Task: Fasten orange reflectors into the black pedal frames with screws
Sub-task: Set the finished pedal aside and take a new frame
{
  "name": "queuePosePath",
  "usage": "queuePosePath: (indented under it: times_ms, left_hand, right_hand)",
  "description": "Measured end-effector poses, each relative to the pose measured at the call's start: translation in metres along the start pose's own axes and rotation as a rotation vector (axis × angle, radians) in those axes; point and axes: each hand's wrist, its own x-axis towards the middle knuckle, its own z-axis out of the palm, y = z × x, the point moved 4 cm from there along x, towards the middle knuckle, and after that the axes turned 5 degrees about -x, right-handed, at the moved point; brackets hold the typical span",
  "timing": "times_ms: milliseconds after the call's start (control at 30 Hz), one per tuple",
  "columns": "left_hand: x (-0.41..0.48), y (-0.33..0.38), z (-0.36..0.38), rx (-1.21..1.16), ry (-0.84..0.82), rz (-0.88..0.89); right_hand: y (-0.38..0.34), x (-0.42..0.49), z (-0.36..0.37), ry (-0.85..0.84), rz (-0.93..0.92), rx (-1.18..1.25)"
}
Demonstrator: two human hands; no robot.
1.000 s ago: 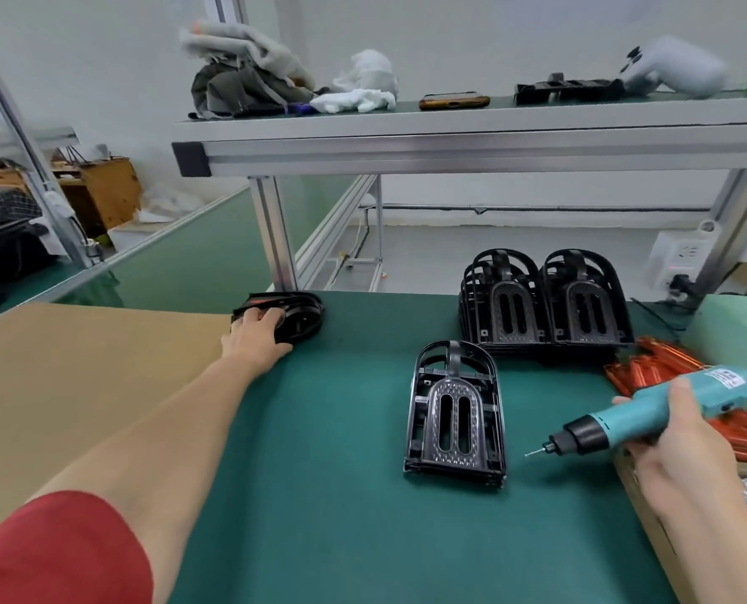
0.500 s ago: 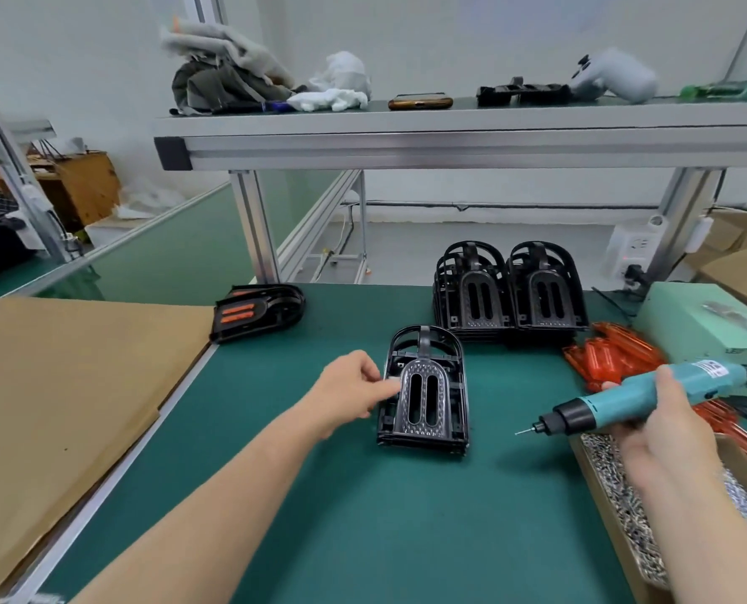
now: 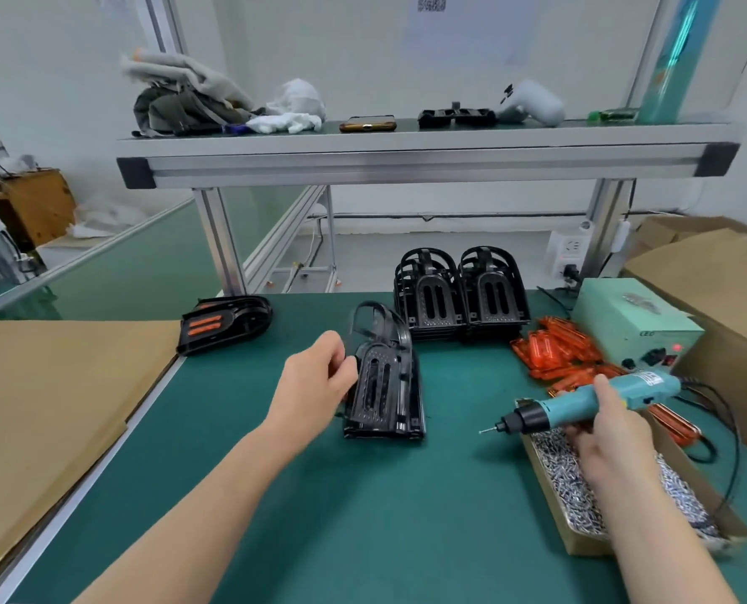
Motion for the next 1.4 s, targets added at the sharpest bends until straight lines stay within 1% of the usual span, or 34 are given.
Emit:
queuePosePath:
  times_ms: [133, 233, 300, 400, 467, 567, 633, 767, 867, 967, 1100, 1200, 1300, 1400]
  left_hand:
    - [-0.031, 0.03, -0.013, -0.018, -0.083, 0.208]
    - [-0.058, 0.055, -0.008, 0.034, -0.18, 0.459]
    - [-0.075, 0.065, 0.0, 0.103, -0.23, 0.627]
    - [-0.093, 0.066, 0.009, 0.273, -0.184, 0.784]
    - [-0.1, 0.062, 0.015, 0.339, -0.156, 0.837]
    - [-0.109, 0.052, 0.021, 0.354, -0.151, 0.86]
    - [-0.114, 0.045, 0.025, 0.351, -0.177, 0.865]
    - [-0.127, 0.036, 0.028, 0.348, -0.225, 0.878]
    - [-0.134, 0.032, 0.029, 0.332, -0.244, 0.878]
    - [-0.135, 0.031, 0.031, 0.349, -0.297, 0.85]
    - [-0.135, 0.027, 0.033, 0.344, -0.345, 0.817]
    - [-0.135, 0.023, 0.033, 0.325, -0.354, 0.779]
    - [-0.134, 0.021, 0.035, 0.291, -0.363, 0.75]
    - [-0.133, 0.02, 0.038, 0.247, -0.369, 0.715]
  right_hand:
    - [-0.002, 0.003, -0.01, 0.041, 0.023, 0.084]
    - [-0.004, 0.008, -0.02, 0.06, 0.027, 0.086]
    - [-0.003, 0.01, -0.024, 0.06, 0.025, 0.031]
    - [0.0, 0.011, -0.027, 0.048, 0.0, -0.079]
    - [0.001, 0.012, -0.03, 0.053, -0.007, -0.129]
    - [0.002, 0.014, -0.035, 0.054, -0.014, -0.174]
    - [0.003, 0.015, -0.038, 0.063, -0.035, -0.193]
    - [0.003, 0.012, -0.043, 0.142, -0.116, -0.307]
    - [0.006, 0.004, -0.046, 0.249, -0.187, -0.468]
    - [0.001, -0.008, -0.047, 0.308, -0.344, -0.528]
    - [-0.011, -0.017, -0.038, 0.294, -0.517, -0.607]
    - [-0.02, -0.02, -0.026, 0.226, -0.613, -0.66]
    - [-0.031, -0.017, -0.014, 0.183, -0.646, -0.719]
    - [-0.041, -0.003, -0.004, 0.145, -0.641, -0.837]
